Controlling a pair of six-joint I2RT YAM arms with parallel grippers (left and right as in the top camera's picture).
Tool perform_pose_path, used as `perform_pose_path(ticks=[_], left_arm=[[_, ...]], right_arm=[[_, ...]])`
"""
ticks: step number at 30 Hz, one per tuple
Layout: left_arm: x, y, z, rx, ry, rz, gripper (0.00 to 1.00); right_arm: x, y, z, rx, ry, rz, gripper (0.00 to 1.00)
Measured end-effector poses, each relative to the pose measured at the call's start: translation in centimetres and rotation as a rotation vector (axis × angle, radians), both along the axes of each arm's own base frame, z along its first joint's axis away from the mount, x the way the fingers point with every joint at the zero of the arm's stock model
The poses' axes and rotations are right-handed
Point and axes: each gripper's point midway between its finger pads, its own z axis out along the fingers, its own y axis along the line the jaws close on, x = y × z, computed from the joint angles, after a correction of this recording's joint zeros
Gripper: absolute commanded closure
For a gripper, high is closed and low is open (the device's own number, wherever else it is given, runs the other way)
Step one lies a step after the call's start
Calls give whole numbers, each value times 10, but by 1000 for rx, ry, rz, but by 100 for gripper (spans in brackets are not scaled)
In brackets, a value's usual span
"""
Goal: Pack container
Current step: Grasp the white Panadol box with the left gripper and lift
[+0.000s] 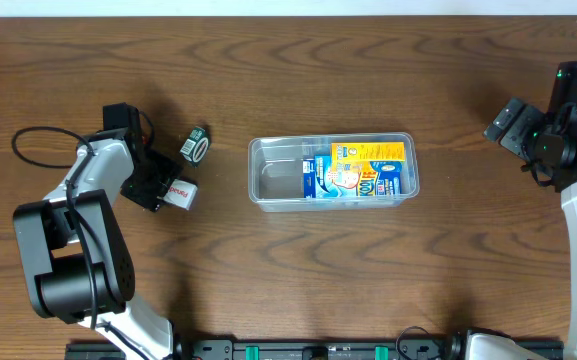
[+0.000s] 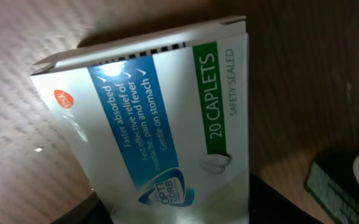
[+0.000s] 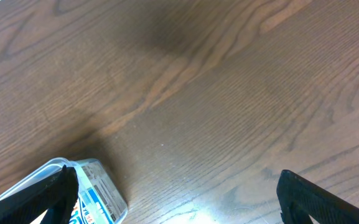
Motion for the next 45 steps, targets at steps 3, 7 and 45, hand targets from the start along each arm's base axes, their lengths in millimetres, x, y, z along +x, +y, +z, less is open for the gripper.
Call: perform_pose_path(ticks=[3,7,45], left_arm=[[1,-2,5,-3,-21,-66,41],[2,-3,17,7,-57,-143,42],[-3,-2,85,92,-187,-362,51]], right_arm=[[0,0,0,0,0,0,1],[0,0,0,0,0,0,1],[0,0,0,0,0,0,1]])
